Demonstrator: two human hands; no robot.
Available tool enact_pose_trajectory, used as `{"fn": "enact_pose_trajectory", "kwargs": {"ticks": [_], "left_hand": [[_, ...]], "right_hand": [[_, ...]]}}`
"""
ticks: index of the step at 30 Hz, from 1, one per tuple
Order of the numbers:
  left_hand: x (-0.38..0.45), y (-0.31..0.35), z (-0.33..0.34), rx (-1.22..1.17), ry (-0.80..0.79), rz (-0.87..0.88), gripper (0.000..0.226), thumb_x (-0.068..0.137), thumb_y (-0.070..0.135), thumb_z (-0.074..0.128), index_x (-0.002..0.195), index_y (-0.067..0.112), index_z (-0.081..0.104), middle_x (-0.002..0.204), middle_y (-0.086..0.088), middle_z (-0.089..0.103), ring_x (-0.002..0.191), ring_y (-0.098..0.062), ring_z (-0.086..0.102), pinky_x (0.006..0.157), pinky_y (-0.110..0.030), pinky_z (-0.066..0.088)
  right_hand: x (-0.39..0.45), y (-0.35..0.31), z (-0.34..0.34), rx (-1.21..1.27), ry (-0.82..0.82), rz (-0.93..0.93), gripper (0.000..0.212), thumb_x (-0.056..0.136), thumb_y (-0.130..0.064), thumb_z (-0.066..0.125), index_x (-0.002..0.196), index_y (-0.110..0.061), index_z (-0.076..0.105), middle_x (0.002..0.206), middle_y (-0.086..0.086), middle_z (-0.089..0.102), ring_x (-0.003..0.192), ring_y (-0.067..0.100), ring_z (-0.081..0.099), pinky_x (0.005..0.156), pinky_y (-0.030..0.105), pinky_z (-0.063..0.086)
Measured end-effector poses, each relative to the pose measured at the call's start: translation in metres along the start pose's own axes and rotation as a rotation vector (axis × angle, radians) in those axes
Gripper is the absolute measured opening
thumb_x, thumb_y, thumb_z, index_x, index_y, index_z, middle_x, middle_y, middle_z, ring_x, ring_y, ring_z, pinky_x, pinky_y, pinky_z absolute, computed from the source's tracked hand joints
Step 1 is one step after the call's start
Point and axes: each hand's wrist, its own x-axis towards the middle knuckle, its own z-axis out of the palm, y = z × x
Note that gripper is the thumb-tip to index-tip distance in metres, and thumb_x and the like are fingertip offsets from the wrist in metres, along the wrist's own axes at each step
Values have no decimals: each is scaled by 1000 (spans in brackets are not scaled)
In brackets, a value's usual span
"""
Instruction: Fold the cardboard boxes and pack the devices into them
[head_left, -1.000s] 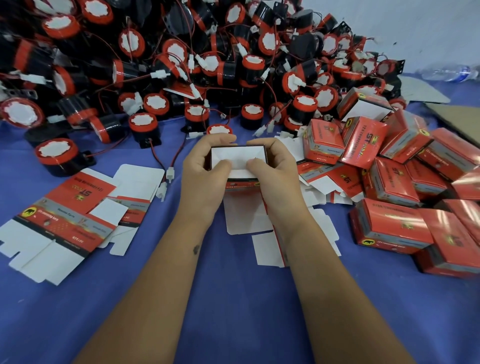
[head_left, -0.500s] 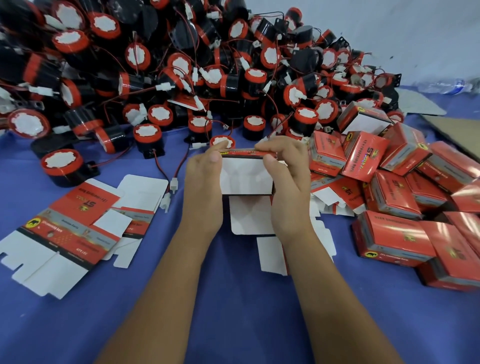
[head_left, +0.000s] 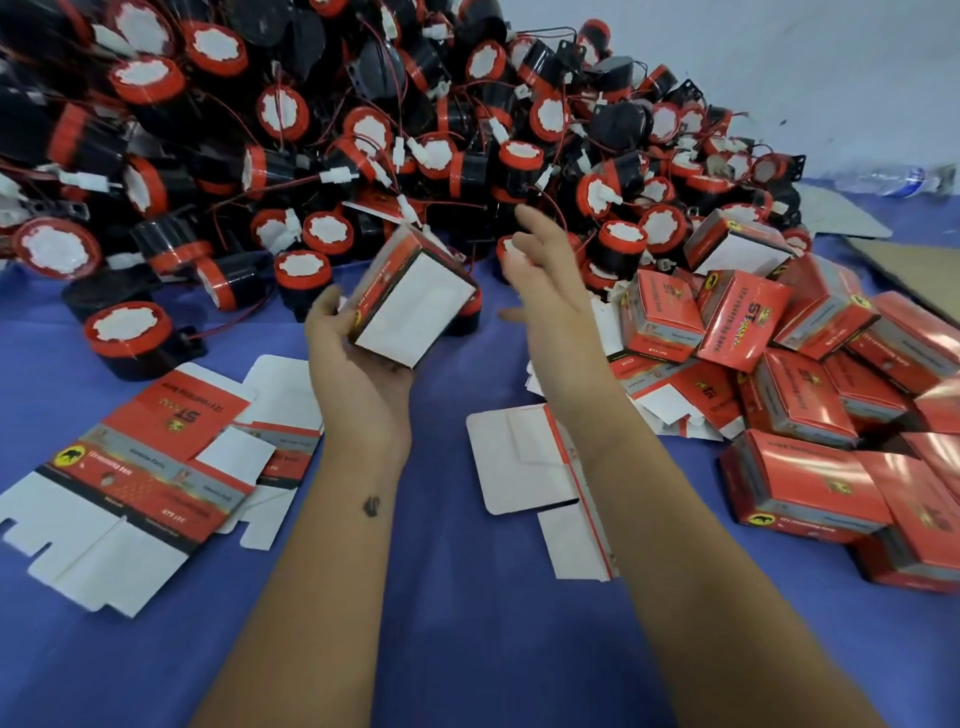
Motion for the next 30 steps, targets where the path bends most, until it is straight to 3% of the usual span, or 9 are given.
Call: {"fn": "enact_pose_trajectory", "kwargs": {"ticks": [3, 6, 10, 14, 18, 20, 23, 26, 30], "left_hand": [[-2, -6, -1, -6, 46, 13, 48, 92, 13, 51, 137, -1, 43, 104, -11, 61, 93, -21, 61, 75, -29, 56], [2, -9, -1, 53, 90, 62, 51, 92, 7, 56, 139, 2, 37, 123, -17, 62, 110, -24, 63, 86, -31, 58], [7, -11, -3, -16, 167, 80, 58, 93, 5, 60, 144, 9, 32, 128, -12, 64, 116, -22, 65, 88, -32, 58], [8, -11, -5, -10, 159, 52, 62, 93, 7, 62, 147, 14, 31, 132, -8, 61, 115, -25, 65, 88, -42, 59], [6, -11, -4, 11, 192, 142, 58, 92, 6, 64, 143, 12, 36, 133, -6, 59, 123, -24, 59, 86, -39, 60], [4, -16, -1, 177, 164, 232, 58, 89, 3, 66, 139, 13, 39, 127, -1, 61, 118, -12, 62, 93, -34, 57], [-2, -25, 2, 592, 39, 338, 55, 82, 6, 75, 127, 19, 46, 113, 10, 62, 94, 10, 62, 81, -12, 51], [-7, -31, -1, 910, -136, 345, 52, 80, 14, 80, 118, 30, 48, 109, 16, 63, 95, 9, 61, 73, -10, 50], [-12, -31, -5, 1032, -275, 303, 59, 77, 10, 82, 117, 38, 50, 107, 19, 64, 93, 13, 60, 71, -6, 48]], "right_hand": [[30, 20, 12, -371, -54, 70, 67, 95, -18, 61, 153, -23, 28, 155, 3, 33, 141, 20, 32, 115, 32, 28], [42, 36, 23, -516, -165, 145, 84, 89, -17, 67, 156, -21, 17, 152, 9, 40, 137, 27, 40, 112, 44, 37], [40, 44, 30, -705, -143, 107, 60, 83, -30, 72, 136, -21, 47, 129, 6, 54, 120, 27, 52, 101, 49, 44], [31, 38, 27, -535, -75, 90, 44, 76, -25, 79, 110, -19, 51, 98, -8, 61, 90, 9, 59, 74, 26, 51], [12, 23, 12, -40, 319, -3, 44, 78, -17, 79, 109, -28, 49, 99, -18, 55, 85, -10, 59, 69, 7, 46], [-1, 19, 7, 79, 540, -191, 45, 78, -14, 78, 110, -25, 48, 105, -13, 54, 90, -9, 57, 78, 9, 46], [-16, 19, 9, 95, 675, -337, 49, 78, -13, 76, 114, -23, 45, 112, -5, 50, 101, 3, 54, 88, 19, 46], [-21, 25, 7, -4, 676, -365, 60, 79, -12, 78, 128, -10, 44, 123, 5, 49, 115, 13, 52, 96, 23, 46], [-22, 37, 3, -359, 496, -446, 51, 79, -19, 77, 126, -13, 57, 125, 7, 45, 116, 3, 42, 93, 4, 35]]}}
